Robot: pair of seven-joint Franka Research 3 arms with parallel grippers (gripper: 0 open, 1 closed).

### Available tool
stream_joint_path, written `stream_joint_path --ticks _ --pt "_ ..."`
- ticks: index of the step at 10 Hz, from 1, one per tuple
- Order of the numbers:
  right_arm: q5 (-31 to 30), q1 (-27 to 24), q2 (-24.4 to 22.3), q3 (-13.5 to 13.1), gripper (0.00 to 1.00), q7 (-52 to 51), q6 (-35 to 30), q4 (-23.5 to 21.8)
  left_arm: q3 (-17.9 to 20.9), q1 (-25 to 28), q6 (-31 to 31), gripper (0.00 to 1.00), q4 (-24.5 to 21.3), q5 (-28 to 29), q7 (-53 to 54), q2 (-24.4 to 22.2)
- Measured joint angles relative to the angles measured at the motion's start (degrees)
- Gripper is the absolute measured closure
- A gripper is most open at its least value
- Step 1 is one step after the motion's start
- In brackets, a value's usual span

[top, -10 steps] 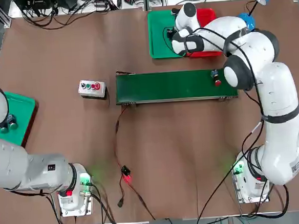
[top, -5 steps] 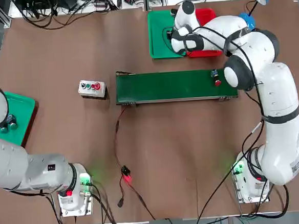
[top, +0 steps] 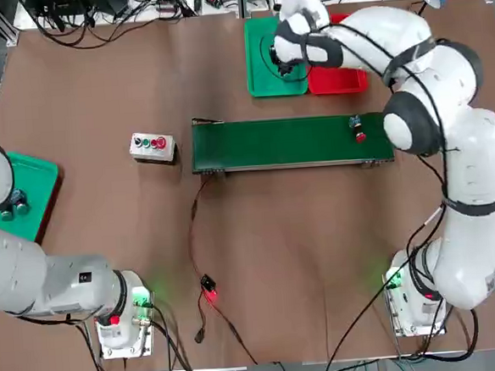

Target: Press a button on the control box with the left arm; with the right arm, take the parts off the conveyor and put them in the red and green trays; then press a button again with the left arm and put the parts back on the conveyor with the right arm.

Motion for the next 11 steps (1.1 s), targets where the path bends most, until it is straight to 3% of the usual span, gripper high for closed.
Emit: stream_joint_path --ticks 2,5,11 --pt "0.1 5.8 -3.0 0.2 0.56 7.0 -3.5 -1.2 0.0 0.4 0.0 0.00 0.0 0.0 0.0 0.0" --pt "0.1 13.2 -4.5 0.2 0.56 12.7 -3.5 -3.8 -0.3 0.5 -0.1 0.00 0.0 0.0 0.1 0.0" --pt "0.1 17.6 -4.5 0.2 0.56 14.8 -2.7 -6.8 -0.8 0.3 -0.1 0.00 0.0 0.0 0.1 0.0"
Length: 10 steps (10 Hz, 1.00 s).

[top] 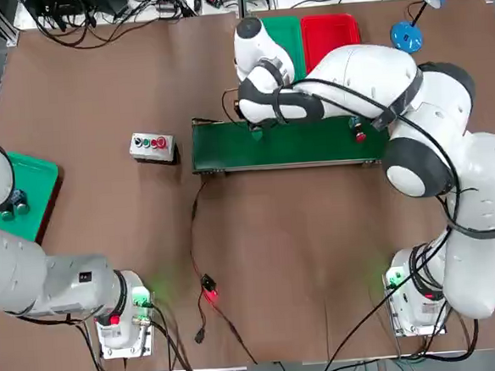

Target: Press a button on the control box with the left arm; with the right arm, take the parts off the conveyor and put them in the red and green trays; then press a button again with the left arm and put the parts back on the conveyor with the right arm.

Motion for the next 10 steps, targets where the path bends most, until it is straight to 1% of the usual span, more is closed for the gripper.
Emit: stream_joint_path --ticks 5,10 --pt "-0.1 1.2 0.0 0.0 0.56 2.7 3.0 -0.5 0.0 -0.3 0.0 0.00 0.0 0.0 0.0 0.0" --pt "-0.2 1.9 1.3 -0.1 0.56 2.7 4.5 -1.4 -1.2 -0.3 0.0 0.00 0.3 0.0 -0.2 0.0"
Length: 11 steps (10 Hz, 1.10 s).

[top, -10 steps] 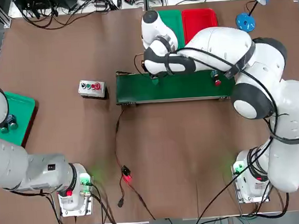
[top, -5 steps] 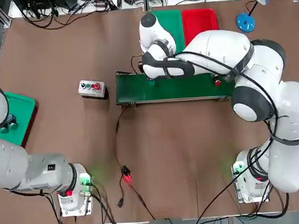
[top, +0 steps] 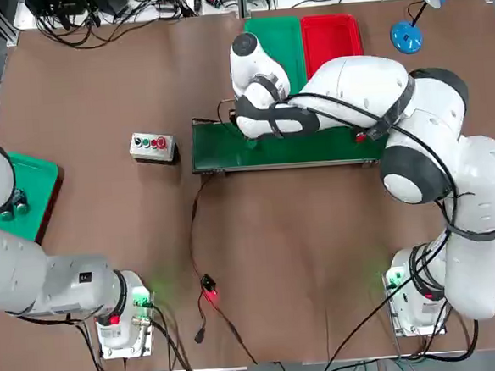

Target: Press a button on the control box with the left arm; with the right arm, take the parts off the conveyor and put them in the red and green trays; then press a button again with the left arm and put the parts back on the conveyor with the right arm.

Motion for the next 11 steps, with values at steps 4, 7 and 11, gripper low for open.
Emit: stream_joint_path --ticks 4,7,11 --pt "0.0 0.0 1.2 -0.3 0.56 0.0 1.8 0.0 0.0 0.1 0.0 0.00 0.0 0.0 0.0 0.0" --pt "0.0 0.0 1.5 -0.4 0.44 0.0 2.2 0.0 0.0 0.1 0.0 0.00 0.0 0.0 0.0 0.0" --pt "-3.7 -0.6 1.4 -1.7 0.02 0.0 2.5 1.4 -0.5 0.0 0.1 0.00 0.7 0.0 0.0 -0.5"
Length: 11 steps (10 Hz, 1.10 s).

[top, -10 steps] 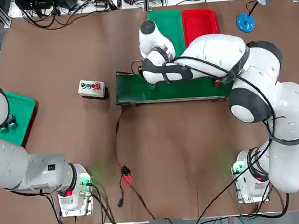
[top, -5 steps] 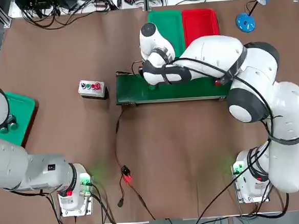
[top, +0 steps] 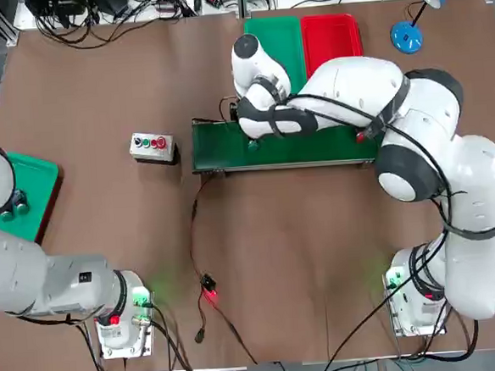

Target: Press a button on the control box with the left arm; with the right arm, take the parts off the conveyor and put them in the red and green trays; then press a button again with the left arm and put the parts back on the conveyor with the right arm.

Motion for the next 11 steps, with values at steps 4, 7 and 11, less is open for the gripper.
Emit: stream_joint_path --ticks 4,7,11 --pt "-1.3 -6.3 -6.2 -3.4 0.00 -1.9 -0.5 3.3 -0.7 0.0 0.0 0.00 0.1 0.0 0.0 -1.7" --pt "-1.5 -7.2 -14.8 -13.9 0.00 -13.8 -10.6 4.1 -1.1 0.0 0.9 0.00 0.1 0.0 0.0 -1.8" --pt "1.1 -14.6 -24.3 -22.1 0.00 -33.0 -23.5 4.6 -1.2 1.2 1.0 0.00 0.0 0.0 0.3 -1.7"
